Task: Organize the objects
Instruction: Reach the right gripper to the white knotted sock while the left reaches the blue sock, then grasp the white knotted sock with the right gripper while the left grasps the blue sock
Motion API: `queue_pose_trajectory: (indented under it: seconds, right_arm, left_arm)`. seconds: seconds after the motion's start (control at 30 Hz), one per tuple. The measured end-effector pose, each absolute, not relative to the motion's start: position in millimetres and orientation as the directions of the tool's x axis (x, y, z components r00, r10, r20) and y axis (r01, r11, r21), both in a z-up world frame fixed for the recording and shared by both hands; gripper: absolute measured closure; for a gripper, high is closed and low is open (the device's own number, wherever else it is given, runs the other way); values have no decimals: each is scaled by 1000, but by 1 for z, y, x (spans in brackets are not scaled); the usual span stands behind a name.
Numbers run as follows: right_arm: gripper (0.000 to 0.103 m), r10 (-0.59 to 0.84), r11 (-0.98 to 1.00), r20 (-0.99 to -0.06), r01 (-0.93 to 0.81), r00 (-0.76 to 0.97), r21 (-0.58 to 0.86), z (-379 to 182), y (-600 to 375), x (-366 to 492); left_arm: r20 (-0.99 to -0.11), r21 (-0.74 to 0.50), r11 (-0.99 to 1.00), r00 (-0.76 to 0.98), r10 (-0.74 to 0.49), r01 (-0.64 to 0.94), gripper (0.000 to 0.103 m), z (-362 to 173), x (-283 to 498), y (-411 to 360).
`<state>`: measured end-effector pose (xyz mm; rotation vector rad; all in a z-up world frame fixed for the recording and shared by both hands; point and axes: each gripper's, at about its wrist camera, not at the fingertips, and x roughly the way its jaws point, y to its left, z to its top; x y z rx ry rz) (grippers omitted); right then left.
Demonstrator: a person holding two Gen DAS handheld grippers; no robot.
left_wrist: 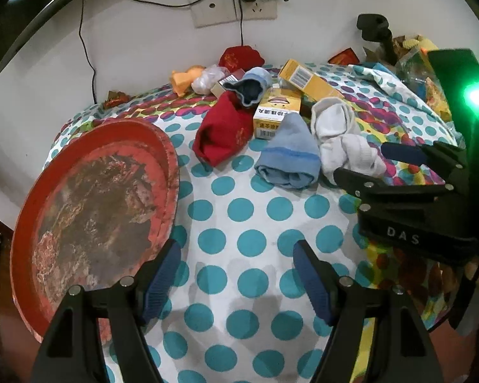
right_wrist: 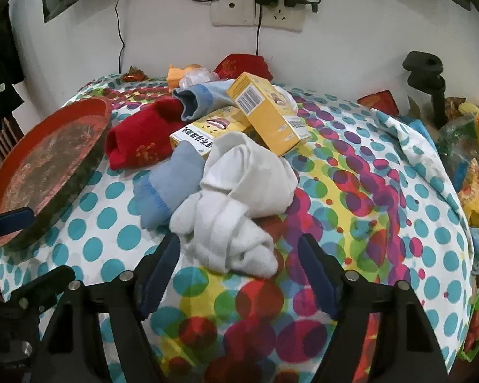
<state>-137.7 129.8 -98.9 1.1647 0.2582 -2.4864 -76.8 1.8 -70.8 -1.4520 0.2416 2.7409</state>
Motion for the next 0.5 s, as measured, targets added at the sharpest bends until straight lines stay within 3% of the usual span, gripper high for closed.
queue_pose_trajectory:
  seconds: [0.2, 0.27, 0.37, 0.5]
  right_arm:
    - [50, -299, -898, -785, 438, -542, 39, -110, 126, -148]
    - [64, -332, -887, -785, 456, -524, 71, -111, 125, -148]
    - [71, -365, -879, -779, 463, -510, 109, -111, 130, -145]
    - [72, -381, -878, -766, 462, -518, 124, -104, 145, -134]
  left_arm:
    - [-833, 117, -988, -552, -42, -100, 28, -78, -90, 3]
    - [-834, 106, -989, -551, -33, -101, 28, -78, -95, 2]
    - [-829, 96, -991, -558, -27, -95, 28, -77, -101, 3]
    - [-824, 86, -990, -566, -9, -109, 28, -75, -111, 9]
